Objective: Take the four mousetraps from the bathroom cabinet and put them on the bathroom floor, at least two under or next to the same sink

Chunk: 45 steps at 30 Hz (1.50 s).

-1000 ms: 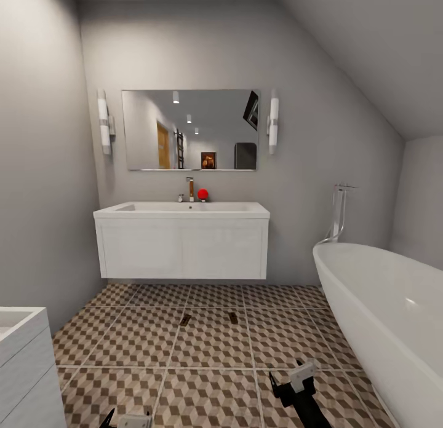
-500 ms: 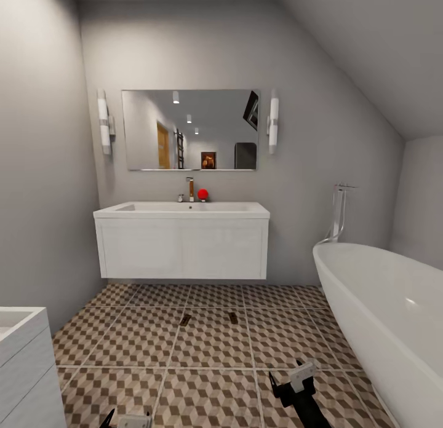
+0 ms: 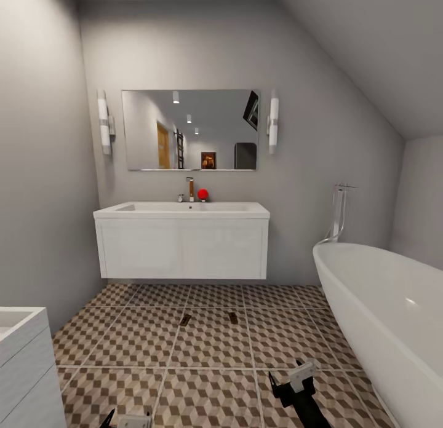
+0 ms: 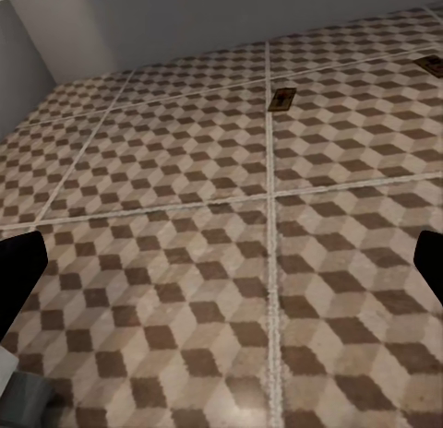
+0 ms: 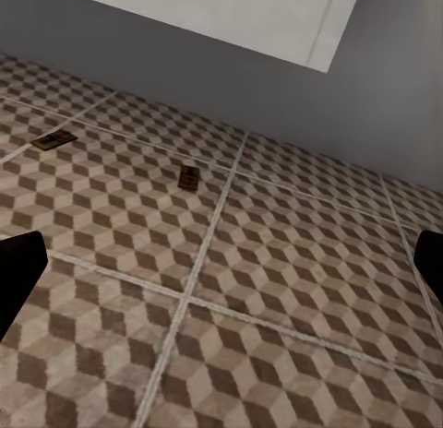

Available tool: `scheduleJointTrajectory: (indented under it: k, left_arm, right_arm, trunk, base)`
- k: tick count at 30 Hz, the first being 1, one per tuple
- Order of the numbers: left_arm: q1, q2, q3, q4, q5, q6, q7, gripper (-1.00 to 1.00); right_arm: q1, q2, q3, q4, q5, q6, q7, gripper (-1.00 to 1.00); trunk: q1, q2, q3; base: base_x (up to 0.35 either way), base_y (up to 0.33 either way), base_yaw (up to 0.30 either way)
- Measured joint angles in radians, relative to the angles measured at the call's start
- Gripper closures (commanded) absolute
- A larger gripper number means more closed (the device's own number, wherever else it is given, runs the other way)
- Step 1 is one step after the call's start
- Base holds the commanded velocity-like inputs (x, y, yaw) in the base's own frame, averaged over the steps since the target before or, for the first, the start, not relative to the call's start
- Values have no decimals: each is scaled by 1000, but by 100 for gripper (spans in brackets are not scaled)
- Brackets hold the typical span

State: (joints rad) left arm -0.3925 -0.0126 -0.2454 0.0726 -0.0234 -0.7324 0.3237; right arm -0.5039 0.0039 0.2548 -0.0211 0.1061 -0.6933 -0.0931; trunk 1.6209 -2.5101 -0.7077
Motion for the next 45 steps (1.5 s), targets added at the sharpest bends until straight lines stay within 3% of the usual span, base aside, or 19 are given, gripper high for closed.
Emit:
scheduleJointTrajectory:
  k: [13, 45]
  left_arm:
    - [0, 0, 0, 0, 0, 1, 0, -100]
    - [0, 0, 0, 0, 0, 1, 0, -100]
  right_arm:
    - [0, 0, 0, 0, 0, 0, 0, -100]
    - [0, 1, 0, 0, 0, 0, 0, -100]
  trunk:
    - [0, 0, 0]
    - [-14, 7, 124]
  base:
    - [0, 0, 0]
    - [0, 0, 0]
